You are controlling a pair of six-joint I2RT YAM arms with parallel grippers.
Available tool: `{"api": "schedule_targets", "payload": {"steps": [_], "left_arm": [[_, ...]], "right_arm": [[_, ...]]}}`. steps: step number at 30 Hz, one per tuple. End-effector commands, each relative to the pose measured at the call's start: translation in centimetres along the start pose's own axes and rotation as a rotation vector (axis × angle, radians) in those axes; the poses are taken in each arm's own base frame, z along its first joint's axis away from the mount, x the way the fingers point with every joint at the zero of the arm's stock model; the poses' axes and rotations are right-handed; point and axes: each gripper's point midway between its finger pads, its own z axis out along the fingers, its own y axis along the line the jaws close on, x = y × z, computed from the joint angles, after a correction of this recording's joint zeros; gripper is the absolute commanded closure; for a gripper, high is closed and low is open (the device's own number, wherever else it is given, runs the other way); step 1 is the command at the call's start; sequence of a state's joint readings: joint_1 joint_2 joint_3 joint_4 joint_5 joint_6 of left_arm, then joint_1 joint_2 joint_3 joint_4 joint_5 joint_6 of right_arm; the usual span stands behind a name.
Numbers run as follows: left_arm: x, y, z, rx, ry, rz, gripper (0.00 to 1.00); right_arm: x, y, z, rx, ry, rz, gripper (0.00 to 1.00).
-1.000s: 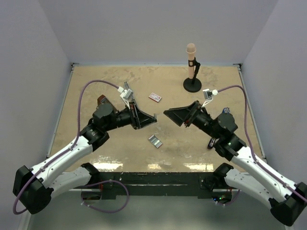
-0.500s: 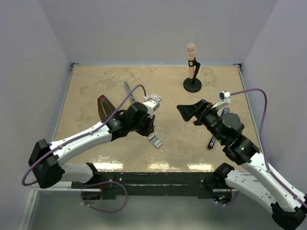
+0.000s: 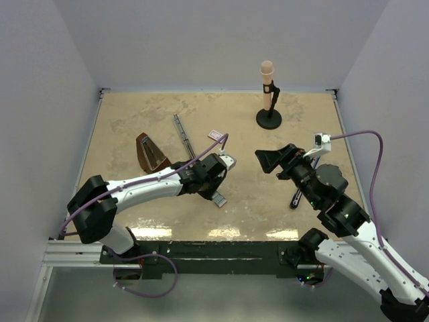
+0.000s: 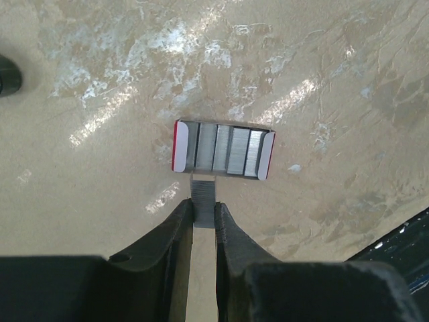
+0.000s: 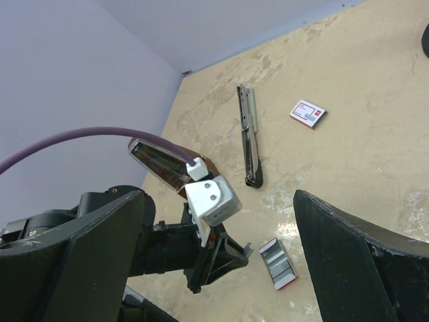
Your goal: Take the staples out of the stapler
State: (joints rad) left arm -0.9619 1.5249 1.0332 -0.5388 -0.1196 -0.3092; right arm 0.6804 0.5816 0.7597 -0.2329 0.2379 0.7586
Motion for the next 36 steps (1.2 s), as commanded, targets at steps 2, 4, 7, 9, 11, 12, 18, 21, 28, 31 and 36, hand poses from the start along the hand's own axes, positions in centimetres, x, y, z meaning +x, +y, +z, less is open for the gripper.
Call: {"api": "schedule_targets", "payload": {"steps": [2,4,7,9,11,12,18,21,28,31,36], "left_arm": [[-2.4,-1.1,0.9,0.002,-0.043,0.054,0.86],[-2.6,-1.5,1.2,0.011,-0.047,0.063,0.87],[-2.6,-2.0,1.7,0.027,-0.039,0.077,0.85],[-2.6,-2.1,2.0,0.029,-0.032,0.083,0.85],[-2.4,-2.1,2.5,0.028,-0.026,0.087,0.85],[-2.4,-2.1,2.6,0.027,-0.023,0.089,0.85],[-1.9,-2.0,3.4,0.023,-0.001,0.103,0.84],[-1.5,-1.9,3.8,0.016,0.011,0.106,0.84],[-1.1,-1.6,4.3,-0.001,0.021,0.114,0.84],[-0.7,-1.4,4.6,-0.014,0.035,0.116,0.84],[-0.4,-1.3,4.9,-0.017,0.044,0.119,0.84]], "right_arm": [[-0.4,-0.3,0.0,0.018,-0.022,-0.011,0.01],[-0.6,-0.4,-0.1,0.02,-0.031,-0.008,0.01],[-1.0,-0.4,-0.5,0.021,-0.05,-0.001,0.01],[-1.3,-0.5,-0.7,0.024,-0.061,0.0,0.01],[-1.4,-0.5,-0.8,0.025,-0.064,0.001,0.02],[-1.5,-0.5,-0.8,0.029,-0.067,0.003,0.02],[-1.5,-0.5,-0.8,0.029,-0.069,0.006,0.02],[-1.5,-0.6,-0.7,0.034,-0.07,0.005,0.02],[-1.5,-0.6,-0.6,0.033,-0.071,0.006,0.02],[-1.5,-0.6,-0.5,0.035,-0.069,0.003,0.01],[-1.3,-0.6,-0.2,0.037,-0.065,0.001,0.01]]}}
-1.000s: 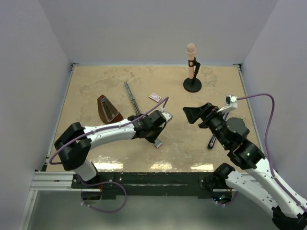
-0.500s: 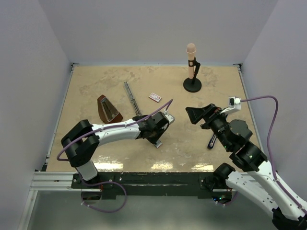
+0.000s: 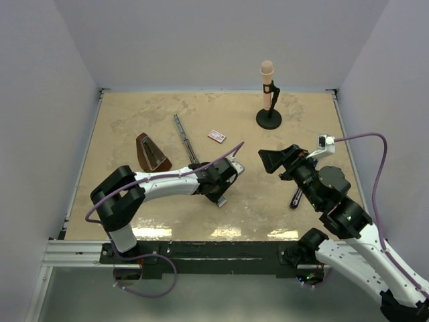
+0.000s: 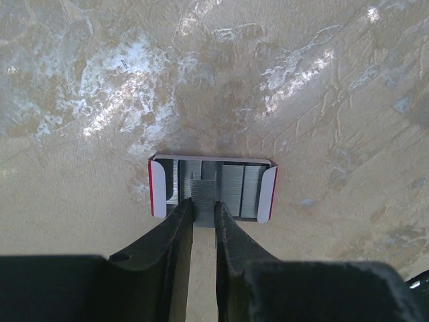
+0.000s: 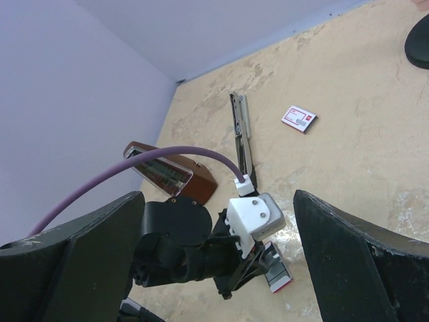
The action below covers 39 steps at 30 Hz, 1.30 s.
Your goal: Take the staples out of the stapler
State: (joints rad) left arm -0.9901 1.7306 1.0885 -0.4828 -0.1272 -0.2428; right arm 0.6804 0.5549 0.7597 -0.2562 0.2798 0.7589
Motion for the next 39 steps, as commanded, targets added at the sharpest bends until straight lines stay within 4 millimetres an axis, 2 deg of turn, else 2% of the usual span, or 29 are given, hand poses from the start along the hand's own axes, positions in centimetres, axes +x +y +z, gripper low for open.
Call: {"api": "schedule_targets", "payload": {"steps": [1,39], "left_arm": [[-1.5,-0.1,-0.1,-0.008,-0.046,0.016,0.84],[-0.3,0.4,0.7,-0.038,-0.009,0.022,0.8]], "right_arm": [[-0.6,0.0,0.4,0.009,-0.033,0.003,0.01],[-0.4,0.1,0.7,0.003,-0.028,0.003,0.01]]}}
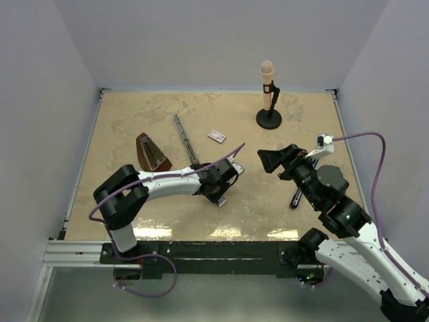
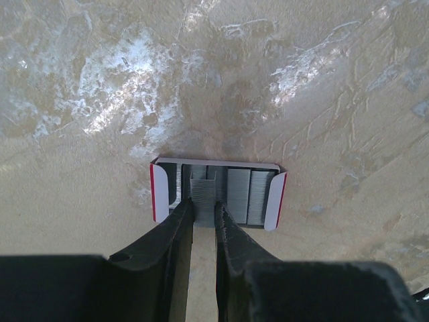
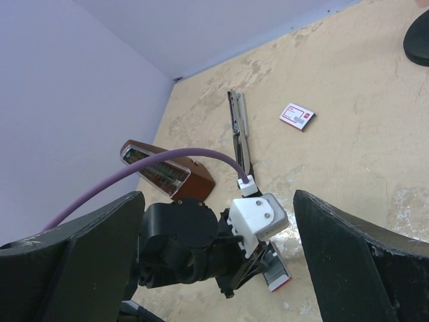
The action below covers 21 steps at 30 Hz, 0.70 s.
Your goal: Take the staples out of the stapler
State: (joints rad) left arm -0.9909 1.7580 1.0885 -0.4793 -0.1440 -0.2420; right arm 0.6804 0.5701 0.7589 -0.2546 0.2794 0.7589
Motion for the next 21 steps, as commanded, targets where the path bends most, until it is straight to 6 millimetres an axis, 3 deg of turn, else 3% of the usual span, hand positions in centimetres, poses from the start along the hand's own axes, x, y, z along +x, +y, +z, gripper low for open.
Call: {"api": "schedule_targets", "payload": {"steps": [1,21], "left_arm": [[-0.78,0.17,-0.02,-0.02,-0.028,0.015,0.8],[-0.79,0.06,-0.31,-0.012,-0.032,0.013,0.74]], "right_arm": [[-0.77,0.33,0.35,-0.007,-0.04,0.007,0.01],[-0.57,0.43,0.84,-0.008,-0.034,-0.001,0.01]]}}
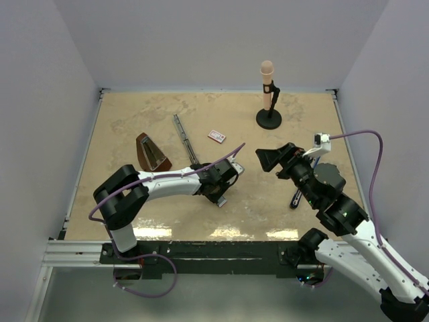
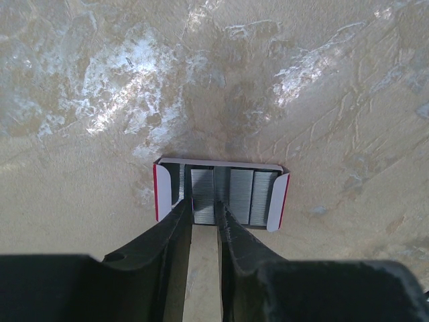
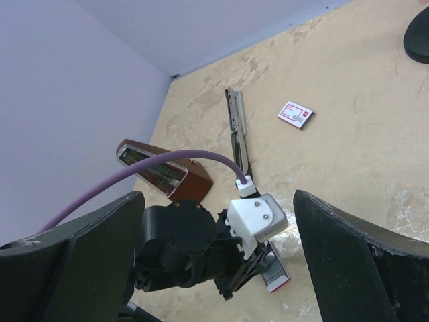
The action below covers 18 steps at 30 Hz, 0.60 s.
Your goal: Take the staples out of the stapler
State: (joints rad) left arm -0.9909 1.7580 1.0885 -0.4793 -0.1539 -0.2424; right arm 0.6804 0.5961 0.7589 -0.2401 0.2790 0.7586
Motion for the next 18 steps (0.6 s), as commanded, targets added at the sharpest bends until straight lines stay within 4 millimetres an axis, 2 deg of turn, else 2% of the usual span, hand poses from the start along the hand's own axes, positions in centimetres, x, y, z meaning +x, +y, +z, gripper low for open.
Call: {"api": "schedule_targets", "payload": {"steps": [1,5,12,16,18], "left_arm": [[-0.9,-0.1,-0.4,-0.001,-0.033,0.013,0.74],[-1.4,-0.3,-0.8,0.011,-0.056,0.003,0.74],[-3.6,-1.1,-2.8,0.082,-0.151,-0.059,0.74],[-3.9,-0.3,-3.2,0.092,-0.168,-0.113,0.74],[-4.0,1.0,-3.5,0.098,-0.174,-0.18,0.74]], "right_arm": [[-0.7,0.5,0.3,-0.015,-0.037,0.001,0.01],[-0.7,0.4,0.5,-0.013,-0.037,-0.001,0.01],[0.0,0.3,0.8,-0.014,-0.014,-0.006,0.01],[0.5,0.3,1.0,-0.021,-0.001,-0.009,0.01],[0.9,0.2,1.1,-0.025,0.01,-0.011,0.02]]}}
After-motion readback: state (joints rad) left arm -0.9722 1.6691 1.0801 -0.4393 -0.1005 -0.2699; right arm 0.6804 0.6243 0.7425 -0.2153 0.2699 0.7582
